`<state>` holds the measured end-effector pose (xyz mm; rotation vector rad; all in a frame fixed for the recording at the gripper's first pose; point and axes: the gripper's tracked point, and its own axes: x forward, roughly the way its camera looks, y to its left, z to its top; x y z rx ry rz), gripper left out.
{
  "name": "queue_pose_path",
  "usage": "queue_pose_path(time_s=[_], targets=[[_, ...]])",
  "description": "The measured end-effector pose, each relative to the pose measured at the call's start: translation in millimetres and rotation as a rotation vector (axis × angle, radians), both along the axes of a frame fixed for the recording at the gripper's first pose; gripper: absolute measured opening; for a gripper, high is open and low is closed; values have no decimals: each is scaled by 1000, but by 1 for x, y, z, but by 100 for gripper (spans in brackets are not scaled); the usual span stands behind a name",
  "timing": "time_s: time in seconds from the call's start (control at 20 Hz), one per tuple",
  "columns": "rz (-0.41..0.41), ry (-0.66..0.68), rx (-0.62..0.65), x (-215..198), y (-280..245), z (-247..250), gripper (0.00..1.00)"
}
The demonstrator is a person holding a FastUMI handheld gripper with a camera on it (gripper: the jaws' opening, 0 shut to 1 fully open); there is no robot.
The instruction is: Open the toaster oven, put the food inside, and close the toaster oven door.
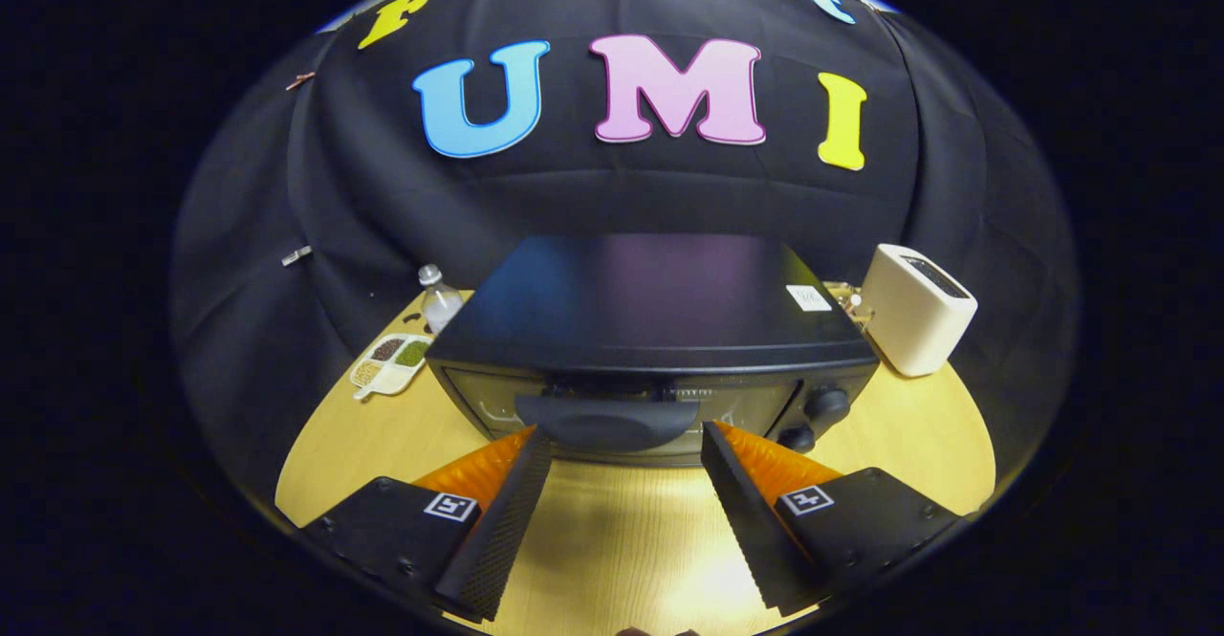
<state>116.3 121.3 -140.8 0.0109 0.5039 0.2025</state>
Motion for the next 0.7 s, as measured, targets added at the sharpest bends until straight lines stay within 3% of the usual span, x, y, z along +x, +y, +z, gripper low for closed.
queue_pose_path(time_s=[0.3, 0.7], targets=[[-41, -176, 18, -15, -45, 78, 98], [-233, -364, 82, -57, -130, 169, 98]])
